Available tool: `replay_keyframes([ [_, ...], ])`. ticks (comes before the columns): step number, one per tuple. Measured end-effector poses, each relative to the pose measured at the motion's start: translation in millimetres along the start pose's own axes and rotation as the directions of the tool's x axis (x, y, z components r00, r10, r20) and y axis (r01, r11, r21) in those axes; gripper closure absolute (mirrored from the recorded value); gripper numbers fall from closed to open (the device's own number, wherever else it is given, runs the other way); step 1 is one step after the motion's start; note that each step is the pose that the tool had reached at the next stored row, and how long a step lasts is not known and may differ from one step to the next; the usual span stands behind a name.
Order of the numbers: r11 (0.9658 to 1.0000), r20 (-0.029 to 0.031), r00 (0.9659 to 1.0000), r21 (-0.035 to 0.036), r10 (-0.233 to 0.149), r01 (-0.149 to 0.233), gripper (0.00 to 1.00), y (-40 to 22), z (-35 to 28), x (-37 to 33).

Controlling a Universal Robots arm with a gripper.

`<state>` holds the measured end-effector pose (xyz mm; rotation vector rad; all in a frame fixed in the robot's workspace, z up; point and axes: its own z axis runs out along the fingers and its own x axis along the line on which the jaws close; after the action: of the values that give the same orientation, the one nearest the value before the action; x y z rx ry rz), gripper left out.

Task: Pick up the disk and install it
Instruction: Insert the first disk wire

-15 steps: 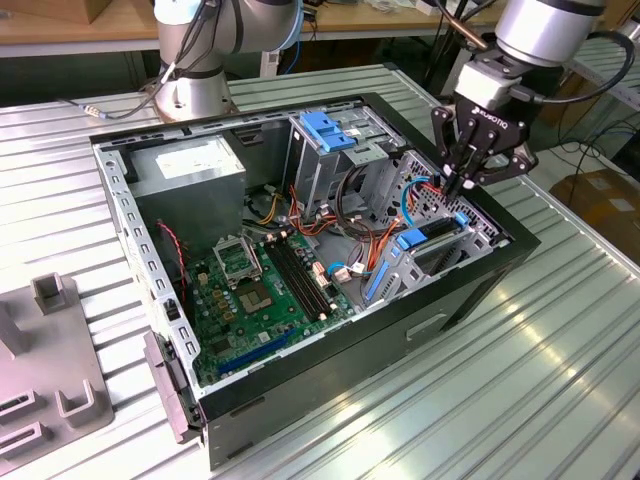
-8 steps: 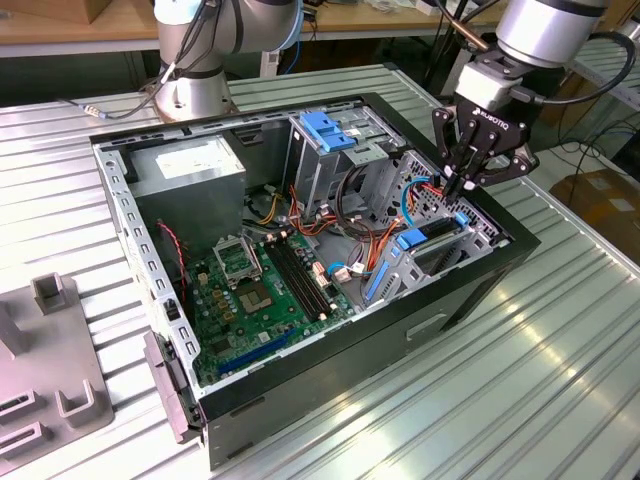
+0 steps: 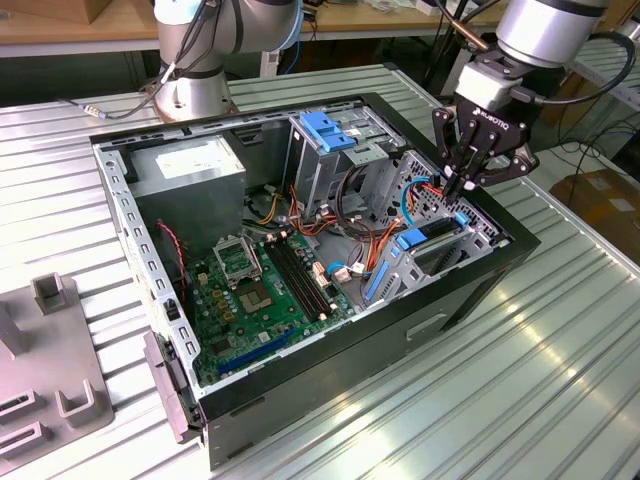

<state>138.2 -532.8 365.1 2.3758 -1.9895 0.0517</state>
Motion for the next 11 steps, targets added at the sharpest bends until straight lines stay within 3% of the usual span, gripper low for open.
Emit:
replay_keyframes([
  [4, 0.9999, -0.0007, 0.9999, -0.0010, 0.017, -0.017, 0.84, 0.2, 1.0, 0.7],
  [8, 0.9965, -0.0007, 0.9965, -0.0045, 0.083, -0.083, 0.84, 0.1, 2.2, 0.6],
  [11, 0.9947, -0.0004, 0.9947, -0.0056, 0.103, -0.103, 0.84, 1.6, 2.6, 0.3],
])
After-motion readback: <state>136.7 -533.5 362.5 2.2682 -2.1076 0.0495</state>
